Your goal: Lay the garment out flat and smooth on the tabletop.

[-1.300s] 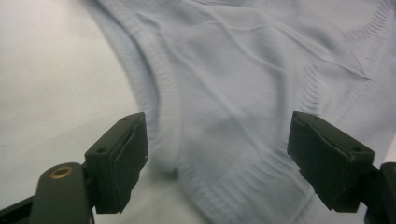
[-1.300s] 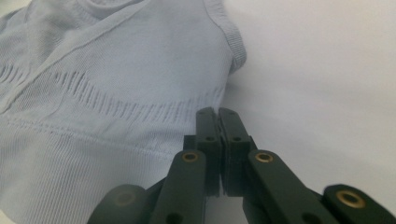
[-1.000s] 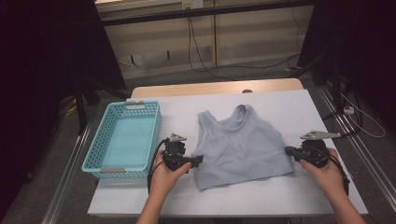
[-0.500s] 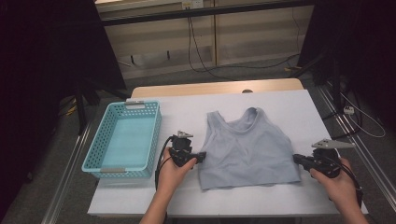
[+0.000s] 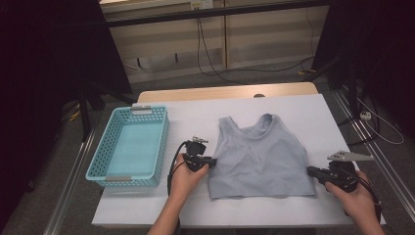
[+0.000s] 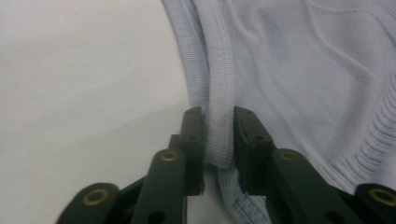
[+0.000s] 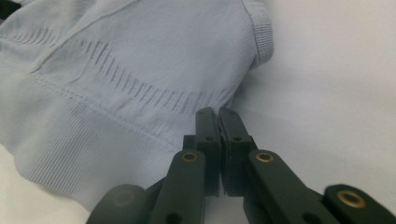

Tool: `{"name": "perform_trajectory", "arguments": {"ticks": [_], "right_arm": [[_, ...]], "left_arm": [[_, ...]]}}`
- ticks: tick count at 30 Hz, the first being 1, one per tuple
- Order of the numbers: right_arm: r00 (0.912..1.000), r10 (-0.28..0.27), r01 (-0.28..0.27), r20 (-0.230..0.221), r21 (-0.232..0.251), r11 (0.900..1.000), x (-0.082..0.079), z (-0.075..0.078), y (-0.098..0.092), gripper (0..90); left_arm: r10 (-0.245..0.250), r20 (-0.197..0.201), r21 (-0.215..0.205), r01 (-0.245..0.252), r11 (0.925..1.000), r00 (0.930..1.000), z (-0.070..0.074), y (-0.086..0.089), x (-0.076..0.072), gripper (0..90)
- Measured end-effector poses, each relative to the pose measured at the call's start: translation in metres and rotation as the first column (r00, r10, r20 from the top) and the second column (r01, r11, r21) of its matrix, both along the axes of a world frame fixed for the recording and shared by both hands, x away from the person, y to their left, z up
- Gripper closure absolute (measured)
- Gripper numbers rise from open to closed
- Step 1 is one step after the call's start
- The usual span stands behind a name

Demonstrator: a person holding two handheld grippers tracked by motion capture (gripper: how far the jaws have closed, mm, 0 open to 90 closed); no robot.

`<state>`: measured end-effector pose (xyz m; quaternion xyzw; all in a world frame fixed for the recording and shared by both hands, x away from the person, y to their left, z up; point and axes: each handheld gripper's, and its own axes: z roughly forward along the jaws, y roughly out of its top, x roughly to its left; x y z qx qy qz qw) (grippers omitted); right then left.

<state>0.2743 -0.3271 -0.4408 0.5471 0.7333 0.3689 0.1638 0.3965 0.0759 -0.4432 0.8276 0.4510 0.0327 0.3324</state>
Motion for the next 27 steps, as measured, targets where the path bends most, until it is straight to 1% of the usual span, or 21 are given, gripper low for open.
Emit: {"name": "perform_trajectory", "arguments": {"ticks": [2, 3, 4, 6, 7, 9, 10, 11, 12, 13, 14, 15, 16, 18, 19, 21, 23, 25, 27], "right_arm": [[1.0, 0.005, -0.005, 0.0, 0.024, 1.0, -0.002, 0.001, -0.002, 89.1], [1.0, 0.007, -0.007, -0.002, 0.031, 1.0, -0.002, 0.001, -0.002, 89.2], [0.9999, 0.011, -0.011, -0.003, 0.037, 0.999, -0.003, 0.001, -0.003, 89.2], [0.9999, 0.014, -0.014, -0.008, 0.046, 0.999, -0.005, 0.001, -0.004, 89.2], [0.9999, 0.014, -0.014, -0.004, 0.043, 0.999, -0.005, 0.002, -0.003, 89.2], [0.9997, 0.025, -0.025, 0.002, 0.027, 0.999, -0.006, 0.004, -0.002, 89.1], [0.9996, 0.027, -0.027, 0.002, 0.028, 0.999, -0.006, 0.005, -0.001, 89.0], [0.9996, 0.029, -0.029, 0.005, 0.019, 0.999, -0.006, 0.005, 0.001, 88.6], [0.9995, 0.029, -0.029, 0.007, 0.003, 1.0, -0.005, 0.005, 0.002, 87.4], [0.9997, 0.025, -0.025, 0.006, -0.008, 1.0, -0.005, 0.005, 0.002, 85.2], [0.9998, 0.017, -0.017, 0.012, -0.023, 1.0, -0.004, 0.006, 0.002, 79.7], [0.9997, 0.001, 0.0, 0.026, -0.035, 0.999, -0.002, 0.007, 0.002, 78.2], [0.9994, -0.009, 0.01, 0.033, -0.035, 0.999, -0.001, 0.009, 0.001, 78.3], [0.9984, -0.011, 0.012, 0.056, -0.02, 1.0, 0.003, 0.013, 0.001, 75.1], [0.9978, -0.01, 0.012, 0.066, -0.023, 1.0, 0.005, 0.014, 0.002, 73.1], [0.9972, -0.011, 0.013, 0.074, -0.024, 1.0, 0.01, 0.016, 0.006, 70.0], [0.9968, -0.002, 0.004, 0.08, -0.027, 1.0, 0.017, 0.018, 0.012, 68.6], [0.996, 0.002, 0.002, 0.09, -0.042, 0.999, 0.024, 0.02, 0.018, 67.3], [0.9948, 0.007, -0.004, 0.102, -0.038, 0.999, 0.032, 0.023, 0.025, 66.2]], "left_arm": [[0.007, 0.002, -0.006, -0.007, 1.0, 1.0, 0.001, 0.0, 0.001, 78.1], [0.008, 0.011, -0.003, -0.008, 1.0, 0.9999, 0.003, 0.001, 0.002, 78.7], [0.022, 0.024, -0.013, -0.022, 0.9997, 0.9995, 0.006, 0.003, 0.003, 79.2], [0.032, 0.045, -0.023, -0.031, 0.9992, 0.9985, 0.012, 0.007, 0.004, 80.1], [0.034, 0.046, -0.033, -0.033, 0.9989, 0.9984, 0.014, 0.008, 0.005, 80.4], [0.048, 0.056, -0.038, -0.046, 0.9982, 0.9973, 0.016, 0.01, 0.007, 80.9], [0.046, 0.052, -0.043, -0.044, 0.9981, 0.9976, 0.016, 0.011, 0.008, 81.1], [0.041, 0.048, -0.043, -0.039, 0.9983, 0.998, 0.015, 0.011, 0.008, 81.1], [0.046, 0.054, -0.042, -0.044, 0.9982, 0.9975, 0.014, 0.01, 0.008, 81.1], [0.041, 0.047, -0.047, -0.038, 0.9981, 0.9981, 0.013, 0.01, 0.008, 81.1], [0.044, 0.045, -0.063, -0.041, 0.9972, 0.998, 0.012, 0.01, 0.009, 80.9], [0.038, 0.037, -0.064, -0.035, 0.9973, 0.9986, 0.011, 0.01, 0.009, 80.5], [0.035, 0.032, -0.069, -0.033, 0.9971, 0.9989, 0.01, 0.011, 0.009, 80.1], [0.031, 0.02, -0.076, -0.029, 0.9967, 0.9993, 0.009, 0.012, 0.01, 79.2], [0.031, 0.019, -0.078, -0.03, 0.9965, 0.9993, 0.009, 0.012, 0.009, 78.7], [0.03, 0.025, -0.082, -0.028, 0.9962, 0.9992, 0.009, 0.012, 0.008, 76.5], [0.019, 0.027, -0.081, -0.017, 0.9965, 0.9995, 0.01, 0.012, 0.006, 74.0], [0.018, 0.037, -0.088, -0.014, 0.996, 0.9991, 0.011, 0.012, 0.004, 69.7], [0.022, 0.047, -0.103, -0.017, 0.9946, 0.9986, 0.013, 0.014, 0.002, 61.1]]}}
